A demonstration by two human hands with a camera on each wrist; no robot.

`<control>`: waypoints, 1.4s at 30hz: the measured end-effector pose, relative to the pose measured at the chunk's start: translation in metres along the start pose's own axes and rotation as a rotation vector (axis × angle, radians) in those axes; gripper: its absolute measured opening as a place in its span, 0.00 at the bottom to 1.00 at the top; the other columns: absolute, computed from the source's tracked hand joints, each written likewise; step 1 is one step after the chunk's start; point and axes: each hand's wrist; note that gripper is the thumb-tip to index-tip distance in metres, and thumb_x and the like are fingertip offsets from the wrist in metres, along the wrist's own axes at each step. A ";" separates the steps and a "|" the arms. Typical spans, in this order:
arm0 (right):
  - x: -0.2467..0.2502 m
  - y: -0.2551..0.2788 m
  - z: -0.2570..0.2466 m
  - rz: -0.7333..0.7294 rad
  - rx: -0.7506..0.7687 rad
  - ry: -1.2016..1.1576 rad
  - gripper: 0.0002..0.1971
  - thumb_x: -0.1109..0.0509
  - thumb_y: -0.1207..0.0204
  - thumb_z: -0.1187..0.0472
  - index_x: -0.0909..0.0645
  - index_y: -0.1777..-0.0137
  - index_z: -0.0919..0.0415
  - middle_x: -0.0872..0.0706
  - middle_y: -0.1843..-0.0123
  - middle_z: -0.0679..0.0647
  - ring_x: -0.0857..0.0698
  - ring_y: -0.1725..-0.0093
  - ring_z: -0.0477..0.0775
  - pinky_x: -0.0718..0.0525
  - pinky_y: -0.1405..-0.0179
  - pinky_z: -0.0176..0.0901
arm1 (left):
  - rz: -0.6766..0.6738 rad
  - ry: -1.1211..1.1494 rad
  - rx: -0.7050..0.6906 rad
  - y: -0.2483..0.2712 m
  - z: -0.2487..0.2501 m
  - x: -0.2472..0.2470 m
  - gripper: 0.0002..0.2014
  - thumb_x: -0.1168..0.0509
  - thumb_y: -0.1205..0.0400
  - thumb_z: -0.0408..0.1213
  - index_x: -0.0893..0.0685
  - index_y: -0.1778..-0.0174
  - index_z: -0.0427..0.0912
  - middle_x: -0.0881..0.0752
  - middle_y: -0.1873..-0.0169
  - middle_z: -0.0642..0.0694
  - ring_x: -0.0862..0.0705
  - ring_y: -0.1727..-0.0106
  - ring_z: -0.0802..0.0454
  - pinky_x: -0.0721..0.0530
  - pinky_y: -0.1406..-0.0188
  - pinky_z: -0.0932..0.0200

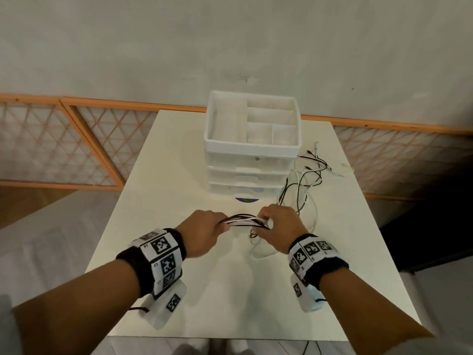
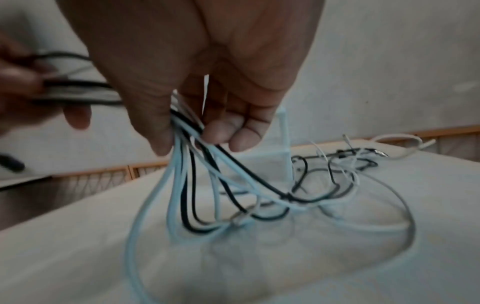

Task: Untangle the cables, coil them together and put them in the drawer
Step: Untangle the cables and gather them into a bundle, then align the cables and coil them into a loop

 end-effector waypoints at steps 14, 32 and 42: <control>-0.036 0.036 -0.007 -0.042 -0.040 -0.117 0.14 0.27 0.29 0.37 0.23 0.55 0.43 0.20 0.50 0.50 0.16 0.53 0.55 0.16 0.51 0.51 | 0.086 0.422 -0.084 0.019 0.026 0.013 0.26 0.39 0.14 0.50 0.34 0.73 0.38 0.38 0.74 0.46 0.39 0.74 0.53 0.36 0.70 0.57; 0.001 0.026 0.079 -0.268 -0.306 0.081 0.42 0.25 0.29 0.55 0.40 0.16 0.41 0.37 0.22 0.55 0.25 0.25 0.60 0.25 0.27 0.47 | 0.119 0.048 0.219 -0.001 -0.019 -0.038 0.14 0.44 0.12 0.49 0.12 0.47 0.52 0.10 0.52 0.45 0.16 0.50 0.42 0.18 0.47 0.51; -0.027 0.024 -0.067 -0.004 0.141 -0.202 0.15 0.28 0.31 0.58 0.17 0.44 0.48 0.09 0.59 0.48 0.13 0.60 0.55 0.16 0.56 0.47 | -0.008 0.257 -0.156 0.026 -0.010 -0.005 0.08 0.37 0.14 0.37 0.20 0.40 0.44 0.13 0.53 0.50 0.16 0.55 0.53 0.19 0.53 0.58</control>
Point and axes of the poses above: each hand's wrist, its own y-axis away from the middle knuckle, its own x-axis out of the back of the hand, z = x × y
